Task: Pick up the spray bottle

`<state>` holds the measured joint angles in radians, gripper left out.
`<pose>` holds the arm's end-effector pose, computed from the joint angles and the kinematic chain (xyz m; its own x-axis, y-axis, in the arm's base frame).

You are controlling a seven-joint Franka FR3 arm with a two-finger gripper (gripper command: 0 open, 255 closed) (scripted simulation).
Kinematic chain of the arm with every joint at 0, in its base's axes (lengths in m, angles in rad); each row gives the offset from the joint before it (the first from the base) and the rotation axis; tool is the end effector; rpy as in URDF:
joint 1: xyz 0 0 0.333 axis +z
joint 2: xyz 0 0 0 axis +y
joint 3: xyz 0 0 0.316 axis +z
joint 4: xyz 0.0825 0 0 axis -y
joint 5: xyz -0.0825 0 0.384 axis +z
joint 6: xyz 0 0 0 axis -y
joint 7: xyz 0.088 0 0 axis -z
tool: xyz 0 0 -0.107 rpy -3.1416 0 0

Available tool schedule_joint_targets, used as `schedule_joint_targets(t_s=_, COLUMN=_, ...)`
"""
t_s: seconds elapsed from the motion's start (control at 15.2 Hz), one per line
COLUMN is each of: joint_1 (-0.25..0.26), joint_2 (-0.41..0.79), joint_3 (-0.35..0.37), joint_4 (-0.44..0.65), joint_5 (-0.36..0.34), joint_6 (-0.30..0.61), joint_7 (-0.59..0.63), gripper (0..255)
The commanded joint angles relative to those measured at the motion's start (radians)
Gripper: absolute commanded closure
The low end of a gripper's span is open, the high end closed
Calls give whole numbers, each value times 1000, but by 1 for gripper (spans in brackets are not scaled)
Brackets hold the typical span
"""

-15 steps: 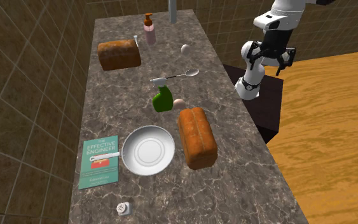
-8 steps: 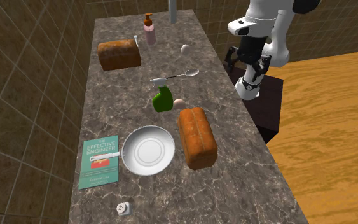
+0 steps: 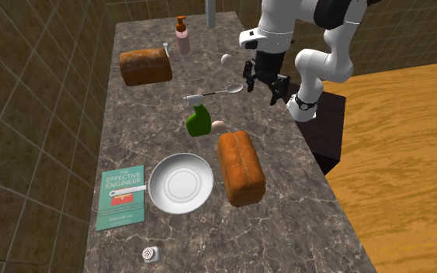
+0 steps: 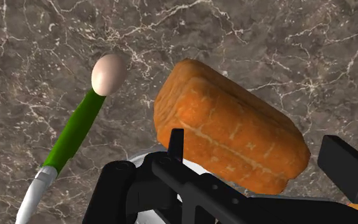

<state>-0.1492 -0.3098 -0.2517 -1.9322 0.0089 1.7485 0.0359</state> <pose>0.4299 -0.1993 0.6215 0.9007 -0.4195 0.1131 -0.4113 -0.9071 -0.0889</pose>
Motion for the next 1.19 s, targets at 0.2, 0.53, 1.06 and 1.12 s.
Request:
schedule_joint_targets(t_s=0.2, joint_1=-40, joint_2=149, joint_3=-62, joint_4=131, joint_5=14, joint_6=-6, joint_7=2, gripper=0)
schedule_joint_targets(t_s=0.53, joint_1=-88, joint_2=303, joint_3=-124, joint_4=279, joint_5=47, joint_6=-28, joint_7=-4, gripper=0)
schedule_joint_targets(t_s=1.06, joint_1=-207, joint_2=570, joint_3=-206, joint_4=566, joint_5=137, joint_6=-103, joint_7=-15, gripper=0)
schedule_joint_targets(t_s=1.12, joint_1=-217, joint_2=589, joint_3=-210, joint_4=587, joint_5=144, joint_6=-110, joint_7=-15, gripper=0)
